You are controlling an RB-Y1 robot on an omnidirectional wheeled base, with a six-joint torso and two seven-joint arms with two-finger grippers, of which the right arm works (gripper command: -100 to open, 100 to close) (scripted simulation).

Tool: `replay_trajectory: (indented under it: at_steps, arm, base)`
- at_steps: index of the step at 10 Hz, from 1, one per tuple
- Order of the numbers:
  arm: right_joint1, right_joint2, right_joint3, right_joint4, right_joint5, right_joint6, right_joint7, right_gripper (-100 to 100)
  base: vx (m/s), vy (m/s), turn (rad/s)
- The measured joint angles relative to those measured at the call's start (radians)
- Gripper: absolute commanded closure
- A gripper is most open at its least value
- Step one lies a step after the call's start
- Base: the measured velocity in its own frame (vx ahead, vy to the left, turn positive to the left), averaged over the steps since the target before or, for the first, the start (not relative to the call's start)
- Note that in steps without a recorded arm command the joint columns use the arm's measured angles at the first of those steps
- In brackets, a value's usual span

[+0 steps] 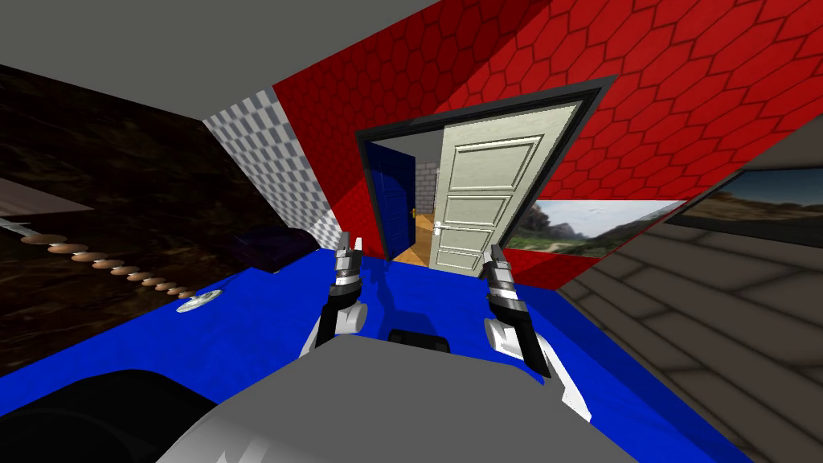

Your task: Push the door open

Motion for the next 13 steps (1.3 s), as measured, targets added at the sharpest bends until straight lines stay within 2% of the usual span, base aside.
replay_trajectory:
  at_steps: [3,5,13]
  arm:
    - [-0.026,-0.005,-0.004,0.048,-0.004,0.014,0.000,-100]
    - [-0.047,-0.010,-0.010,0.097,-0.009,0.012,-0.002,-100]
    - [-0.157,-0.016,-0.032,0.270,-0.024,0.052,-0.003,-100]
  base:
    - [0.101,-0.005,0.001]
    - [0.099,0.001,0.001]
    - [0.098,-0.002,0.001]
